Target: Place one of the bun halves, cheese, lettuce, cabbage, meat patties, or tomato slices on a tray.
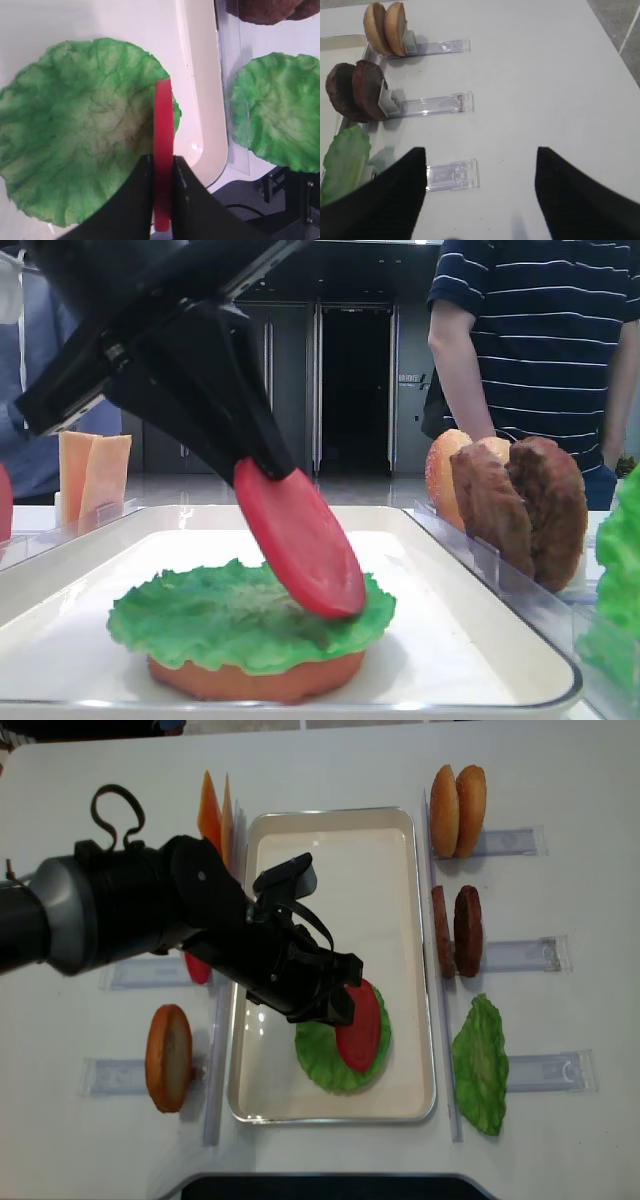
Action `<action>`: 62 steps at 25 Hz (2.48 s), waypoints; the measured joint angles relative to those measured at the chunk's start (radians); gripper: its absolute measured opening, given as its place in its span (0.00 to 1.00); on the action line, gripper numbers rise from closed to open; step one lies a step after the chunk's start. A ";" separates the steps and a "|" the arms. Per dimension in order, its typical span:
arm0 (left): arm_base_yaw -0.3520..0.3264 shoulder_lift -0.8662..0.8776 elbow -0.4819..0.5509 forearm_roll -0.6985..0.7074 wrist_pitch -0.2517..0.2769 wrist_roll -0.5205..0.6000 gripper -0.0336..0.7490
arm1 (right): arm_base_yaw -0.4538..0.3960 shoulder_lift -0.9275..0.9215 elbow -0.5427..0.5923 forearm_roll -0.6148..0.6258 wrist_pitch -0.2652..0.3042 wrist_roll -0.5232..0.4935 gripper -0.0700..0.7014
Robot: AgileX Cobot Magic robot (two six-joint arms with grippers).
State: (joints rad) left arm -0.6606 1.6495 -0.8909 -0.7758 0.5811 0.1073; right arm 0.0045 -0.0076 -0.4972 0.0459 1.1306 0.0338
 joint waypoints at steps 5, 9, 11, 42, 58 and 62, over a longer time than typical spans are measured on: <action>0.000 0.000 0.000 0.040 0.000 -0.026 0.17 | 0.000 0.000 0.000 0.000 0.000 0.000 0.70; 0.000 0.000 0.000 0.085 0.000 -0.062 0.23 | 0.000 0.000 0.000 0.000 0.000 0.000 0.70; 0.000 0.000 0.000 0.113 0.000 -0.082 0.26 | 0.000 0.000 0.000 0.000 0.000 0.000 0.70; 0.082 -0.001 -0.159 0.557 0.169 -0.333 0.38 | 0.000 0.000 0.000 0.000 0.000 0.000 0.70; 0.265 -0.080 -0.176 0.703 0.255 -0.334 0.38 | 0.000 0.000 0.000 0.000 0.000 0.000 0.70; 0.310 -0.104 -0.183 0.741 0.285 -0.334 0.38 | 0.000 0.000 0.000 0.000 0.000 0.000 0.70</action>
State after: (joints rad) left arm -0.3511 1.5459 -1.0741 -0.0347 0.8660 -0.2264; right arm 0.0045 -0.0076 -0.4972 0.0459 1.1306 0.0338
